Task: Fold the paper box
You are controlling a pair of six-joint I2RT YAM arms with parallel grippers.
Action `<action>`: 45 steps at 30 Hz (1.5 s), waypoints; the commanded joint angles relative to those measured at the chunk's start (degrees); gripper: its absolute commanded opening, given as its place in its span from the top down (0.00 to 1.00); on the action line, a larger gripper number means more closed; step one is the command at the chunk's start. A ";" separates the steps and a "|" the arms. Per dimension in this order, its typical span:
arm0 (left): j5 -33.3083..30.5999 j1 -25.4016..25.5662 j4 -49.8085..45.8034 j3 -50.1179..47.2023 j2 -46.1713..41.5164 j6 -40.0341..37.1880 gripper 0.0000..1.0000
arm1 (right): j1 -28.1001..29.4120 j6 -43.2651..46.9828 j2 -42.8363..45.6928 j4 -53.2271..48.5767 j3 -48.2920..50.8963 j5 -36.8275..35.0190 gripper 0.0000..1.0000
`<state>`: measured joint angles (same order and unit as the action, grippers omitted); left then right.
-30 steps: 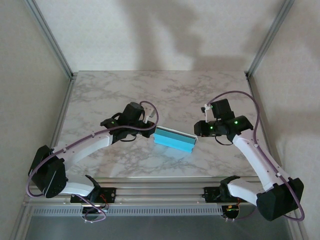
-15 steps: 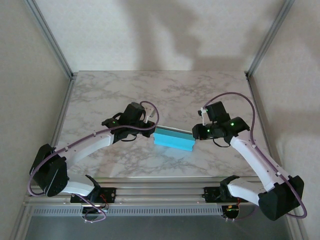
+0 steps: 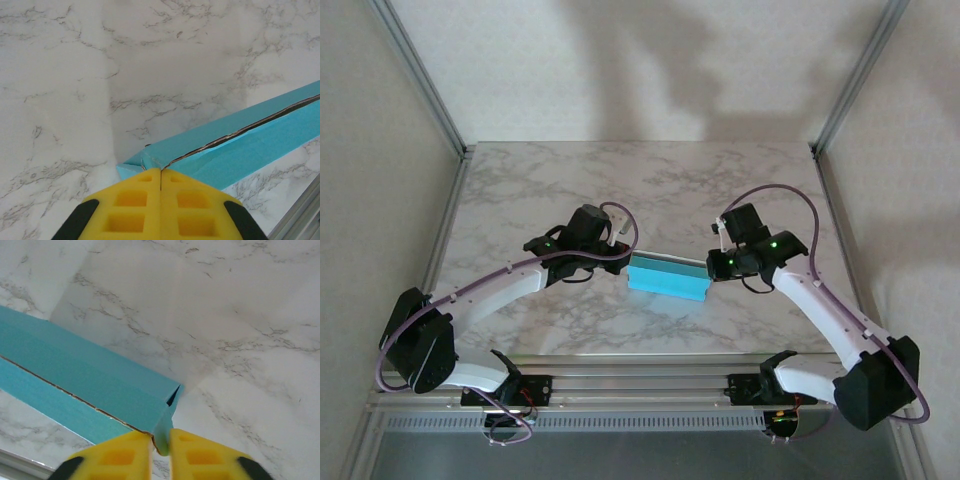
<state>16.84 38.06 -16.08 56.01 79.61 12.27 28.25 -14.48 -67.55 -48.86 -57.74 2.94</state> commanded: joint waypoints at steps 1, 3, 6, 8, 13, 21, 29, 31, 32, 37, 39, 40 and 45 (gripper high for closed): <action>-0.39 0.11 -1.04 0.24 -0.20 0.86 1.00 | 1.01 -0.78 -0.64 0.32 -1.08 -0.67 0.91; 0.32 0.17 -0.76 0.24 -0.59 1.45 1.00 | 1.53 -1.41 -0.70 -0.07 -1.65 -0.60 0.94; 1.85 0.17 -0.05 0.04 -0.88 2.94 1.00 | 2.20 -2.71 -1.00 -0.53 -1.89 -1.70 0.97; 2.16 0.26 0.31 -0.27 -1.04 3.56 1.00 | 2.34 -3.45 -1.06 -0.40 -1.85 -1.87 0.98; 1.58 0.41 0.51 -1.34 -1.18 3.47 1.00 | 2.51 -4.59 -1.34 -0.68 -2.52 -2.06 1.00; -1.25 1.22 -0.48 -2.04 -0.80 2.32 1.00 | 2.54 -4.94 -3.14 -5.21 -7.09 -1.01 1.00; -2.88 1.22 -2.90 0.30 -1.13 2.14 1.00 | 2.52 -4.02 -5.56 -9.12 -9.41 -1.44 1.00; -3.16 1.06 -3.77 1.17 -0.98 2.14 1.00 | 2.51 -3.74 -5.83 -9.61 -9.57 -1.62 1.00; -3.29 0.95 -4.14 1.42 -1.04 2.14 1.00 | 2.51 -3.68 -5.84 -9.77 -9.43 -1.63 1.00; -3.66 0.36 -4.66 1.39 -1.13 1.98 1.00 | 2.51 -3.06 -5.67 -10.39 -9.19 -1.66 0.98; -3.33 0.30 -4.43 1.13 -1.05 2.05 1.00 | 2.51 -2.38 -5.34 -10.03 -9.15 -0.26 0.89; -3.04 0.34 -4.19 0.99 -0.96 1.98 0.98 | 2.51 -1.98 -5.02 -9.76 -9.05 0.39 0.86; -2.44 0.35 -2.96 1.09 -0.12 1.44 0.93 | 2.51 1.33 -3.50 -10.73 -9.92 0.86 0.55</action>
<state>15.11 38.52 -17.58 56.27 79.44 14.63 30.33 -15.86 -72.64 -57.63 -65.67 3.03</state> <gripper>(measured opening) 0.070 0.416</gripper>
